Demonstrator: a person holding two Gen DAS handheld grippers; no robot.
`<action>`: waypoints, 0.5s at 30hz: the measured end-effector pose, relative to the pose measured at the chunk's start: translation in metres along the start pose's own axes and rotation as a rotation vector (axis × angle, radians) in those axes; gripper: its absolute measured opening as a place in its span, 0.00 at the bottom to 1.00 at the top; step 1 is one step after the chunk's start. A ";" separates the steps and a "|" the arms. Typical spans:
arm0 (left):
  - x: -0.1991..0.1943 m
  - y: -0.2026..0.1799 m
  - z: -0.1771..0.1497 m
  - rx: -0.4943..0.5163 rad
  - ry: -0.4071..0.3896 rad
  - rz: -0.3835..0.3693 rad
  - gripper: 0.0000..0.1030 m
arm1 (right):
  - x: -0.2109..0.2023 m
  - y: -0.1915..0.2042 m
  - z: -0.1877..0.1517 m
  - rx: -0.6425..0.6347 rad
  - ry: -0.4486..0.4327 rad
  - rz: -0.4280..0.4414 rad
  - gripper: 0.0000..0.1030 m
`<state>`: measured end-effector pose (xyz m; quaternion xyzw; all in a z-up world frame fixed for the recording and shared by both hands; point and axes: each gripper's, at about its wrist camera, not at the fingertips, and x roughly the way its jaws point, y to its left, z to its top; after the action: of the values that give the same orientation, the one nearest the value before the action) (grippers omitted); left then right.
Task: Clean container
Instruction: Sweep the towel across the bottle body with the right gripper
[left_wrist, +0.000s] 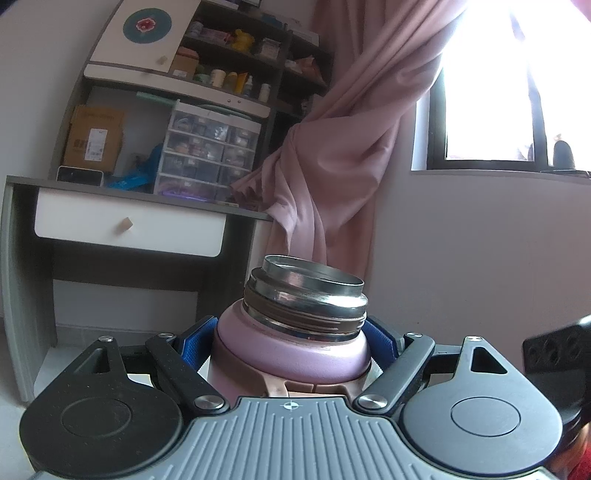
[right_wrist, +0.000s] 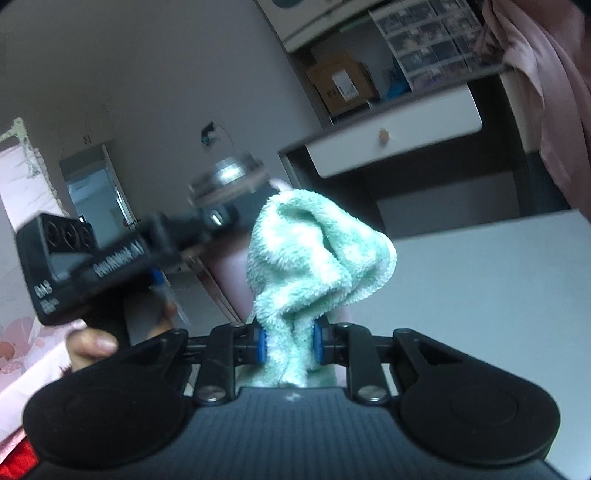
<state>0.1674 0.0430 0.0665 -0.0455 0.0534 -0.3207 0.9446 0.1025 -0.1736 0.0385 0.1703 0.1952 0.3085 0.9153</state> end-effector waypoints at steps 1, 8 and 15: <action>0.000 -0.001 0.000 -0.002 0.000 0.000 0.82 | 0.002 -0.002 -0.003 0.010 0.013 -0.001 0.22; 0.000 -0.003 -0.001 -0.010 0.000 0.001 0.82 | 0.017 -0.014 -0.020 0.050 0.071 0.004 0.22; -0.003 -0.006 -0.002 -0.010 0.000 -0.003 0.82 | 0.030 -0.021 -0.034 0.081 0.129 -0.022 0.22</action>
<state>0.1613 0.0400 0.0652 -0.0503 0.0549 -0.3218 0.9439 0.1192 -0.1643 -0.0073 0.1850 0.2680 0.3006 0.8964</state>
